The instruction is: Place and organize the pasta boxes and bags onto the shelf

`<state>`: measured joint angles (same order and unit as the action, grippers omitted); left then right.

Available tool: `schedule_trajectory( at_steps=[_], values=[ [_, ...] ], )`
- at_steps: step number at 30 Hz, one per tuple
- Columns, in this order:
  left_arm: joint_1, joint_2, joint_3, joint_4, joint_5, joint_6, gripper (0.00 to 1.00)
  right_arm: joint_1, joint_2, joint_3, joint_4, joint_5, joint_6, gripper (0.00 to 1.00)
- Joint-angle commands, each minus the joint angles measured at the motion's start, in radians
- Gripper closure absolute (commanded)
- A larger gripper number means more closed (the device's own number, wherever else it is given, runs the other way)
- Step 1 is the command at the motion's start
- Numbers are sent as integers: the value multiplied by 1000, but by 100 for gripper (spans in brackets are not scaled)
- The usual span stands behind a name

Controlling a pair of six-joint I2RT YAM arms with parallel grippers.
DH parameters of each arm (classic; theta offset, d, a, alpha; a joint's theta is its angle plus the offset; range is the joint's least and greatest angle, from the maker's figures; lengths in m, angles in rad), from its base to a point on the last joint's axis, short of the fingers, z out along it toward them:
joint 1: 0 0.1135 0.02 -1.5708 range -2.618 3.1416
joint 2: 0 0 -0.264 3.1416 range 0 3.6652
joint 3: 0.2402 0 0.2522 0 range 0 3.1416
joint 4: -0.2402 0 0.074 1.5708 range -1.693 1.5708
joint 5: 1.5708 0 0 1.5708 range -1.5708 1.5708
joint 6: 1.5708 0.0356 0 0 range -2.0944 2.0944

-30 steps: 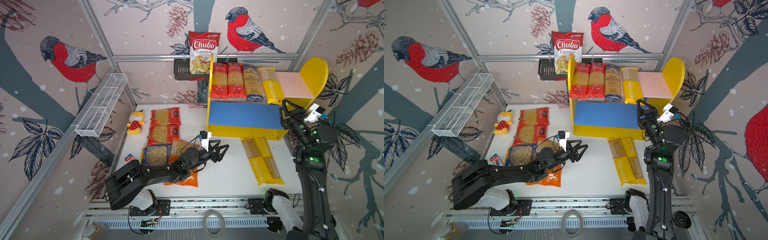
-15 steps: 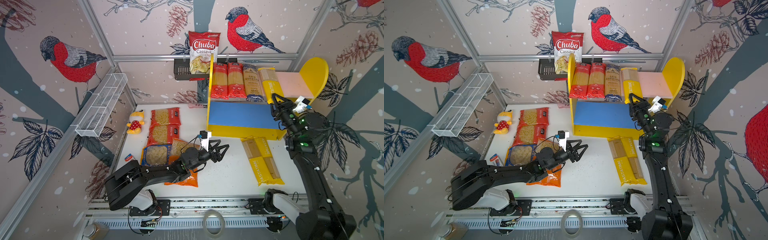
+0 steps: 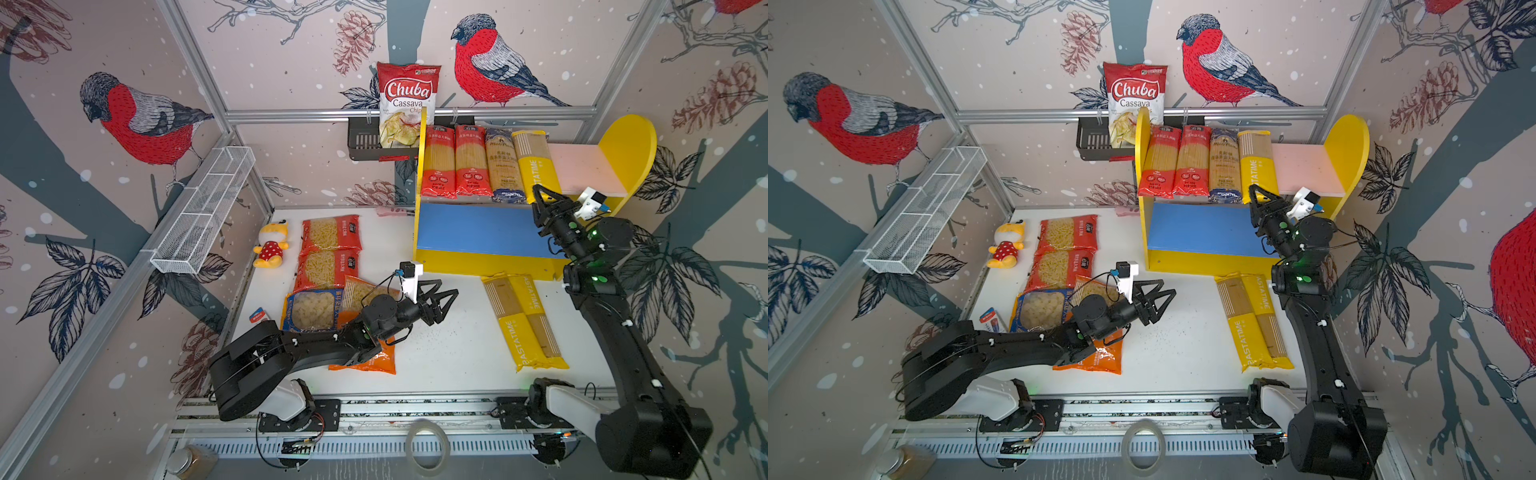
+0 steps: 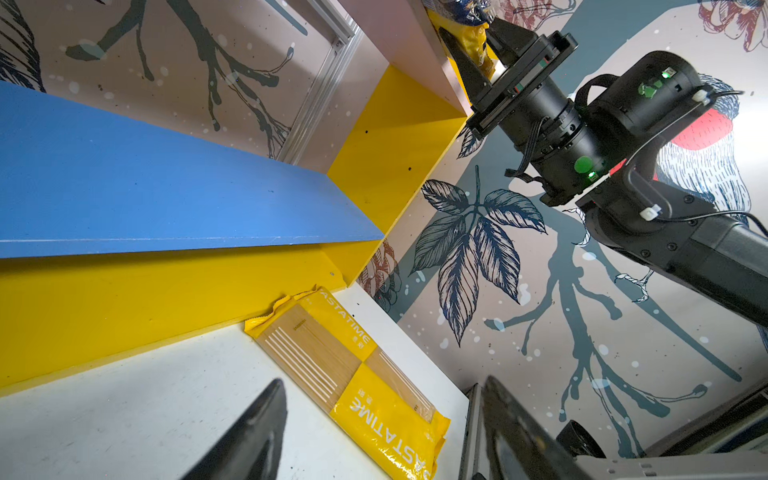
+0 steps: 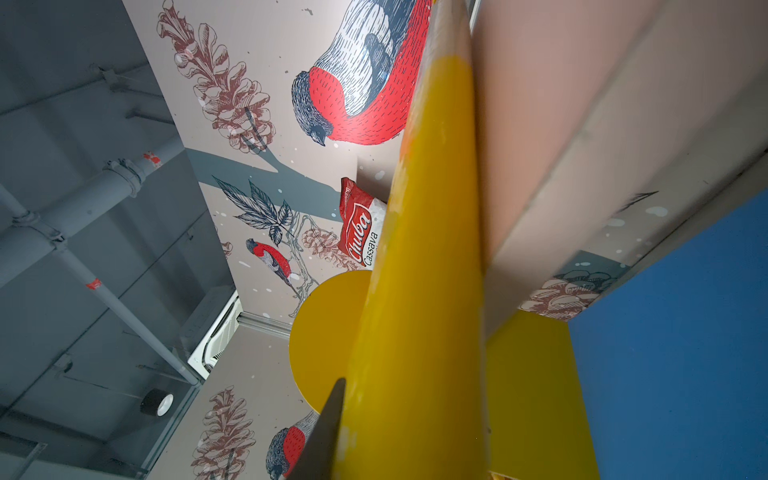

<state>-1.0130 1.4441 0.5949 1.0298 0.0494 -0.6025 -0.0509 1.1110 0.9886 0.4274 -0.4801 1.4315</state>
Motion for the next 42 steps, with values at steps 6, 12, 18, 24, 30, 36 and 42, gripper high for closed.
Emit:
schedule_trajectory(
  at_steps=[6,12,18,24,30,36,42],
  values=[
    [-4,-2,-4,16,-17,11,27,-12,-17,4,38,-88,-75,39],
    [-4,14,2,28,-5,13,27,-65,-149,-66,-87,-124,-152,30],
    [-15,39,2,34,-27,45,27,-72,-342,-168,-422,-125,-347,30],
    [-67,85,65,-89,-119,148,26,-4,-472,-411,-623,70,-491,33],
    [-131,125,96,-167,-197,187,26,41,-408,-516,-694,327,-585,31],
    [-134,121,58,-152,-213,134,26,46,-350,-624,-597,450,-548,30],
    [-134,101,38,-153,-242,144,27,97,-273,-693,-548,436,-504,31]
  ],
)
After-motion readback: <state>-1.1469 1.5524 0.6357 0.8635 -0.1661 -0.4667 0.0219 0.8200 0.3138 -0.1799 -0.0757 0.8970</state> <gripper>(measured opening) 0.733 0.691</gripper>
